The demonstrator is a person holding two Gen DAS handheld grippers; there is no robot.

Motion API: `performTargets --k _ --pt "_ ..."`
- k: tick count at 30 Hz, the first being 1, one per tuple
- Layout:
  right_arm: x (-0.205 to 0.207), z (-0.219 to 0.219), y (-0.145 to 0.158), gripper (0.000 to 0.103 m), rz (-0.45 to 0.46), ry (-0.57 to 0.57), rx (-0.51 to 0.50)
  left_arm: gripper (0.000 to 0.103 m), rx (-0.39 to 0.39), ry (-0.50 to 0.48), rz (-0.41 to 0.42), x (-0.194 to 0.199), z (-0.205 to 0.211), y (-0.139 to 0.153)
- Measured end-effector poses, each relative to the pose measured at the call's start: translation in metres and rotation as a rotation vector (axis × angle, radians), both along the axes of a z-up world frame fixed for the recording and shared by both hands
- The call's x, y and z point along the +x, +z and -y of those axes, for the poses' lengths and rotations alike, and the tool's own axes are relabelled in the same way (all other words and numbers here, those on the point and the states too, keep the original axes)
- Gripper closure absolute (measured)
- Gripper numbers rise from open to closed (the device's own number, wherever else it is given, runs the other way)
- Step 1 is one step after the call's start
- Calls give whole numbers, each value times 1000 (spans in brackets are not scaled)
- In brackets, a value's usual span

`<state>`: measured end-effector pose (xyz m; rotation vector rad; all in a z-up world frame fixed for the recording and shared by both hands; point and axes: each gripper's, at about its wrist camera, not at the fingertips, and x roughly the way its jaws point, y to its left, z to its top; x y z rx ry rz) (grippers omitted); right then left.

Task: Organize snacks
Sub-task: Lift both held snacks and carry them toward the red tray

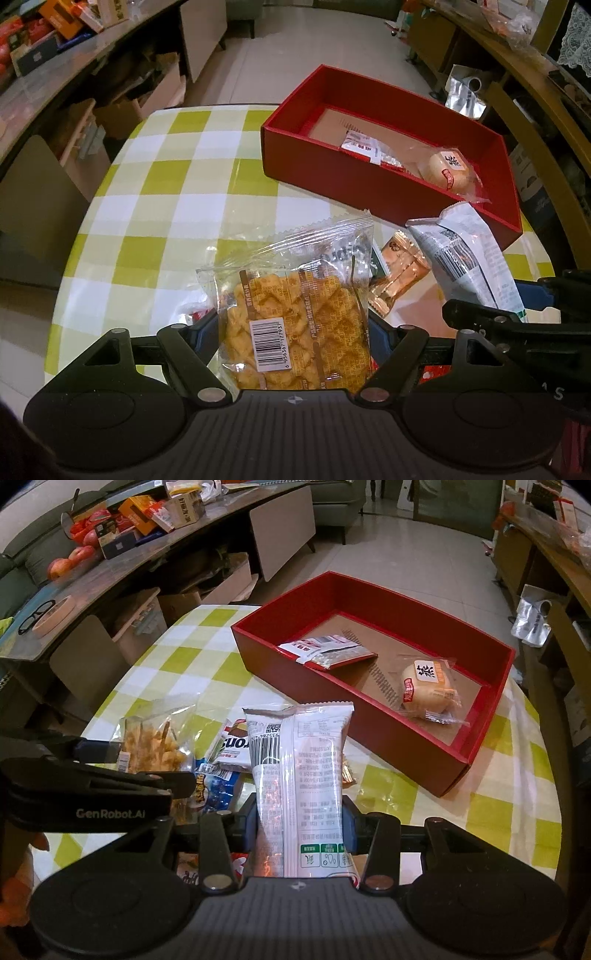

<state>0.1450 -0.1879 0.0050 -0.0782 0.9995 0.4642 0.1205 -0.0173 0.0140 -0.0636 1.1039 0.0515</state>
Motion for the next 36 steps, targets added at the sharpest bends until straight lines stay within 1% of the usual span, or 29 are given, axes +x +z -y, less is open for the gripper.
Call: performTargets --k 7,24,29,36 --pt "2 2 0 52 -8 -4 3 22 6 -1 7 6 2 3" --pt "13 8 8 52 7 -30 25 22 24 -28 46 20 13 12" --pt "16 9 9 52 8 -35 28 22 47 -36 63 23 18 15" --pt "19 11 9 52 8 -44 28 22 49 -42 73 26 19 17"
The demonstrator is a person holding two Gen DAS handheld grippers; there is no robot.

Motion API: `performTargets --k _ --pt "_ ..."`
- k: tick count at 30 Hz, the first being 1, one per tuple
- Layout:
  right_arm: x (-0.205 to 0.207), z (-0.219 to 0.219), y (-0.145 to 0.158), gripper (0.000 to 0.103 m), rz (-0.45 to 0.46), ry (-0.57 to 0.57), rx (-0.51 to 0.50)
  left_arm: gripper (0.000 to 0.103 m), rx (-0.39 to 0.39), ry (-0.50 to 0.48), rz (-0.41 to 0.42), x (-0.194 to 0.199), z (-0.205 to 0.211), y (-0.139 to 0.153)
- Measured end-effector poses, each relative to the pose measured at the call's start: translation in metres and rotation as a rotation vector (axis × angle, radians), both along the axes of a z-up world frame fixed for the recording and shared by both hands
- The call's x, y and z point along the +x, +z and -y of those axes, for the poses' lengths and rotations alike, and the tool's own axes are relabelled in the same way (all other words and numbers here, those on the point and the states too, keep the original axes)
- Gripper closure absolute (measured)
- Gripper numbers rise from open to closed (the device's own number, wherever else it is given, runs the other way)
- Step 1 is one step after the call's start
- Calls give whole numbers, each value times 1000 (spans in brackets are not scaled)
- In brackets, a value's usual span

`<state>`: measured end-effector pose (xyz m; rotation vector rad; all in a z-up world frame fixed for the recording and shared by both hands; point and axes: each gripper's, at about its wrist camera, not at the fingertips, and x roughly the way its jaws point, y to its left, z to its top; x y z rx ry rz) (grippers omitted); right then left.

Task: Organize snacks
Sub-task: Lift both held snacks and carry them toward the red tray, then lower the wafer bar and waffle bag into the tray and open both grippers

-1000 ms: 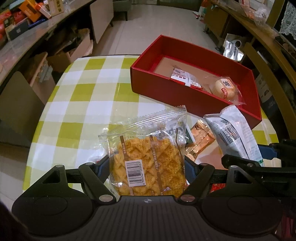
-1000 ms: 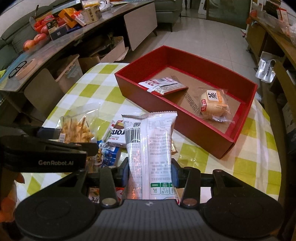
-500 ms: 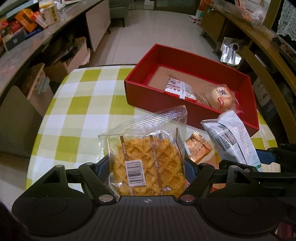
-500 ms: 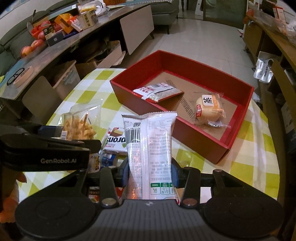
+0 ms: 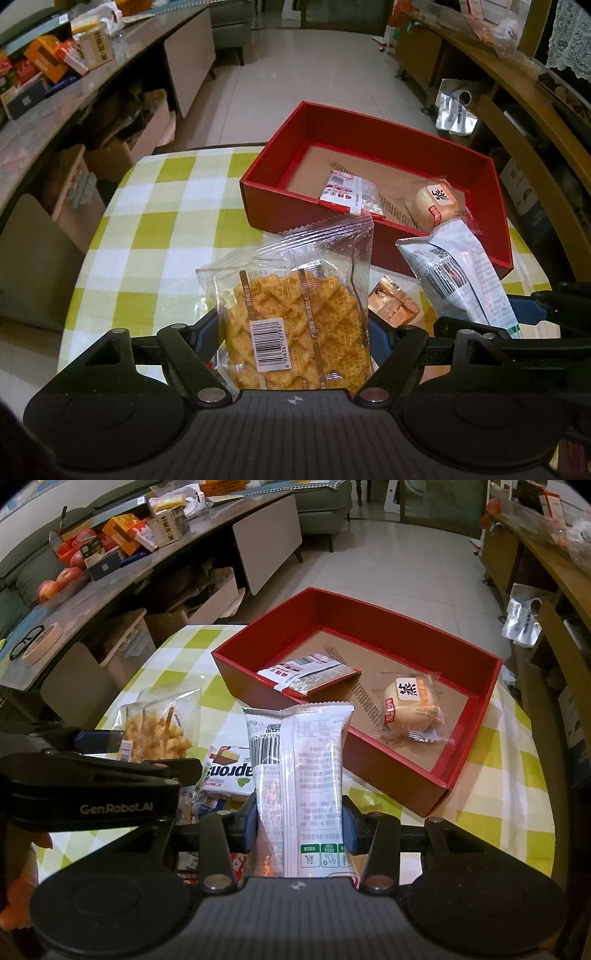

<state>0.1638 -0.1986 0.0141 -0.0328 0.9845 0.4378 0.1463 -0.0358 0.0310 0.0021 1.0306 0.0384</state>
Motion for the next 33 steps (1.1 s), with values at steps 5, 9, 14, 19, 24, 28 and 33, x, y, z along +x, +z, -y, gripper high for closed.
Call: performTargets --k 5,9,14,19,24,28,33 --pt "3 1 1 52 2 -10 2 22 8 -3 6 3 2 1" --pt "9 5 3 52 1 -24 7 22 7 -12 13 6 4 3" --pt "16 8 4 52 2 -38 15 22 21 -22 21 14 8 5" --pt "23 11 8 52 15 -55 24 22 21 -31 36 21 9 10" --pt "30 13 12 52 24 -72 35 22 21 -26 55 33 10 16" --pt "37 9 16 52 35 -69 45 22 -16 -36 75 44 13 23" --pt "51 9 20 52 60 -92 32 22 5 -49 99 59 24 26"
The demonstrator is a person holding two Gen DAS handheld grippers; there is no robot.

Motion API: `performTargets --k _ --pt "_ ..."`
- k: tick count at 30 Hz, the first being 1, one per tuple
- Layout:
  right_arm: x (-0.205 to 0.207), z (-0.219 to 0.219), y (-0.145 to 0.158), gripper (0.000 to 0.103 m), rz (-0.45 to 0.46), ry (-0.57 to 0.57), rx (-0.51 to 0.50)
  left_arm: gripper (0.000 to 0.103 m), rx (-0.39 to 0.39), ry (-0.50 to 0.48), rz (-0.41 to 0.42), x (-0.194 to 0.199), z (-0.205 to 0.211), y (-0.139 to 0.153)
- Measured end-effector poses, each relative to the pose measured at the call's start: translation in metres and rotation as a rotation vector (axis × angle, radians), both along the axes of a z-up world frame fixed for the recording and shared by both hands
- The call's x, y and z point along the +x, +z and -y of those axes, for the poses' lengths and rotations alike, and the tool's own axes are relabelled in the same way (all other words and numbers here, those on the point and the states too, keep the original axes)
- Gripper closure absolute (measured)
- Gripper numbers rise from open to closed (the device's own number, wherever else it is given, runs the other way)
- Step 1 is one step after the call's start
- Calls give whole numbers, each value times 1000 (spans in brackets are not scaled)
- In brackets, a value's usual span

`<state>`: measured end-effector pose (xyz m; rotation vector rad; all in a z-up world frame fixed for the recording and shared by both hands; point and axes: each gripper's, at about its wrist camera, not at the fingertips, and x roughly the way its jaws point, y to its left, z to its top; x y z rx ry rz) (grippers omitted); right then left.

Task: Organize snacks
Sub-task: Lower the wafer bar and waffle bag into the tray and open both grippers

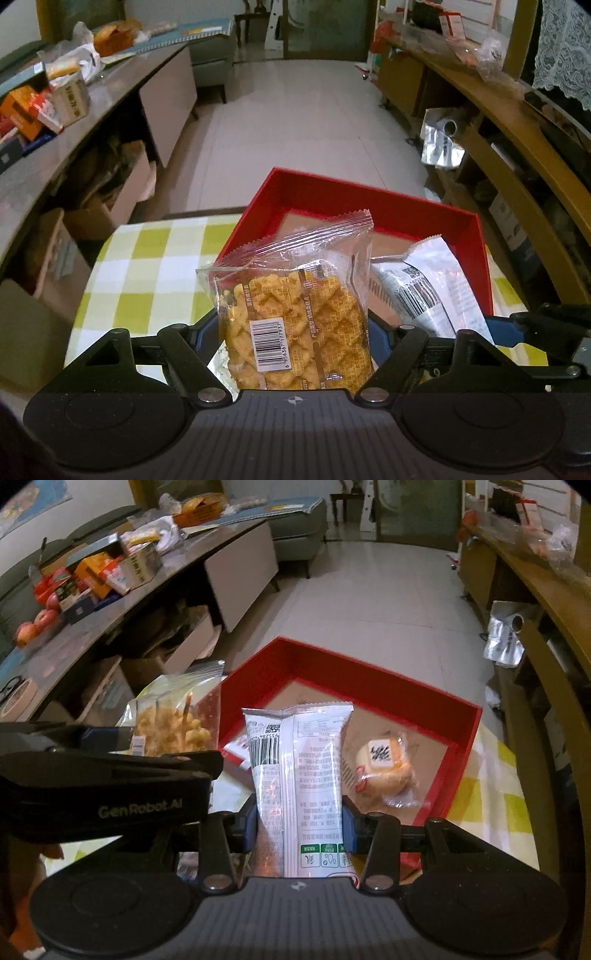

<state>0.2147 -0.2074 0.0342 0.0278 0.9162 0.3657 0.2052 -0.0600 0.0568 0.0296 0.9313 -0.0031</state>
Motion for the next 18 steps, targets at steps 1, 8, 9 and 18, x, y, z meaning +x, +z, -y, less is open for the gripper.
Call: performTargets --k 1,8,9,18 --pt "5 3 -1 52 -2 -14 6 22 -7 2 -5 4 -1 -1" --pt "32 15 -11 52 -15 -78 12 22 -9 24 -13 36 1 -9" --pt "35 16 -12 52 -15 -82 13 22 -8 24 -14 40 2 -11" --pt "72 17 -34 52 -37 -103 -16 22 25 37 -16 77 8 -31"
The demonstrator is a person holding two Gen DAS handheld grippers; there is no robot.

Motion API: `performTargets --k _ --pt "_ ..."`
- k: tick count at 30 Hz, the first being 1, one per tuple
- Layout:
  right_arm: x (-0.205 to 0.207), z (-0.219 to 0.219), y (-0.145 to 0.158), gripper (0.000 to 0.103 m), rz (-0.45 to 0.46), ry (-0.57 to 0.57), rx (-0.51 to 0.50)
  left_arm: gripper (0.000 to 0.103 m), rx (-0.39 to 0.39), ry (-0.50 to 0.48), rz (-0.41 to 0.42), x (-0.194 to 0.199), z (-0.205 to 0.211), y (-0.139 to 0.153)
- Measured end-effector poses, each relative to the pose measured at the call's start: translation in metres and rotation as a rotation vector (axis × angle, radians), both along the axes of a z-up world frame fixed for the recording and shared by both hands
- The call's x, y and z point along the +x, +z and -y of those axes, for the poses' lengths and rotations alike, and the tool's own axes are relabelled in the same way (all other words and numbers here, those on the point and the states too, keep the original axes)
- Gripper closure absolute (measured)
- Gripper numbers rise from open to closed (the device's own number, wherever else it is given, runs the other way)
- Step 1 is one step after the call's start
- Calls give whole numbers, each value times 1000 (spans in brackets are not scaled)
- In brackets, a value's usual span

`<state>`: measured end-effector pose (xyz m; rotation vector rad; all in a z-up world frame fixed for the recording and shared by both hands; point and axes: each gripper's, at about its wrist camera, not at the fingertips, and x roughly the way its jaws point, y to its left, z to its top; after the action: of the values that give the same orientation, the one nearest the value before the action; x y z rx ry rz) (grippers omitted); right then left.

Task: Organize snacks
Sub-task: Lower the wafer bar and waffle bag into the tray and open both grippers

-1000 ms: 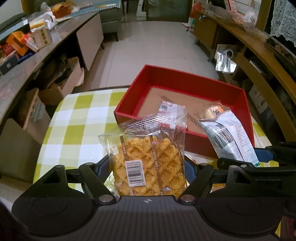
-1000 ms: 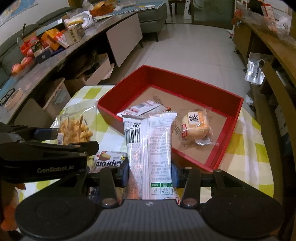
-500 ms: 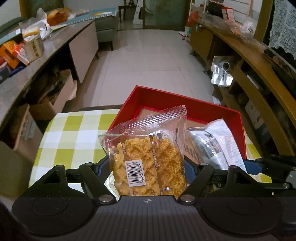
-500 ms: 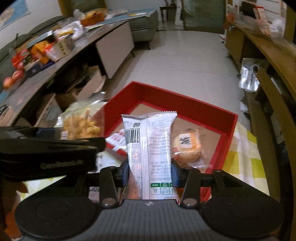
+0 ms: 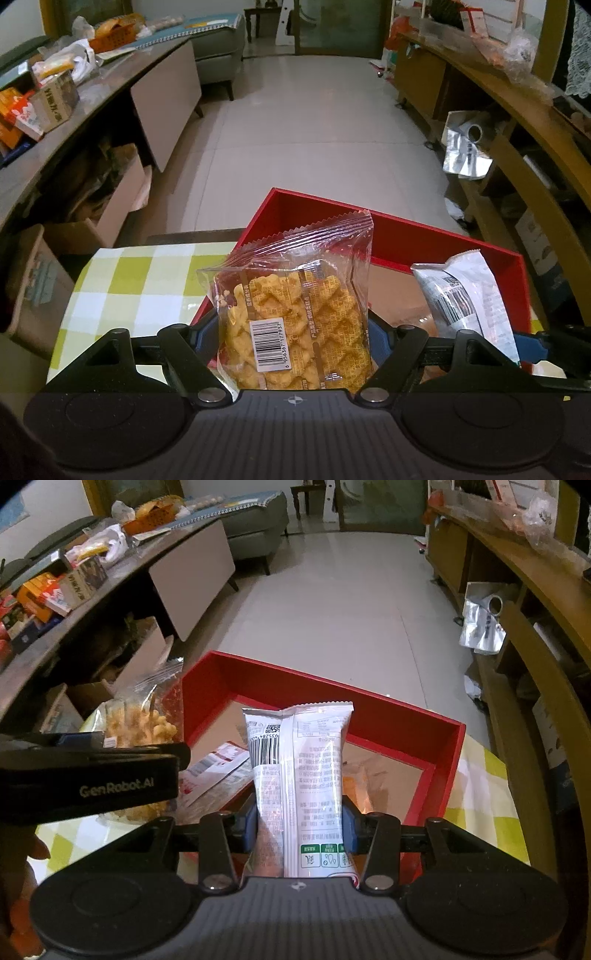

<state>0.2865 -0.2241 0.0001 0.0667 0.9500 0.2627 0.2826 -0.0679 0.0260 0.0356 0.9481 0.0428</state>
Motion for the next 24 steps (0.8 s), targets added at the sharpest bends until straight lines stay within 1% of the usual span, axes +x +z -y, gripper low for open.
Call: performTargets --k 5,10,15,18,22,23,24 --pt "16 -4 -12 52 -14 6 -4 22 26 -7 -13 13 3 -13" --pt "29 -7 -26 52 -33 2 -2 22 23 -15 -32 22 4 -25" --pt "36 -8 -30 52 -15 -1 -2 22 -5 0 -56 35 2 -35" --pt "38 -10 -31 50 -7 10 -18 22 -5 3 -63 39 1 -40" --pt "41 -9 -31 49 -4 2 -1 19 -23 7 -70 44 -2 -41" --pt "41 -8 -30 48 -1 0 1 19 -33 12 -72 45 -4 -40" --pt "42 -8 -30 44 1 -5 1 18 -42 17 -71 45 -6 -39"
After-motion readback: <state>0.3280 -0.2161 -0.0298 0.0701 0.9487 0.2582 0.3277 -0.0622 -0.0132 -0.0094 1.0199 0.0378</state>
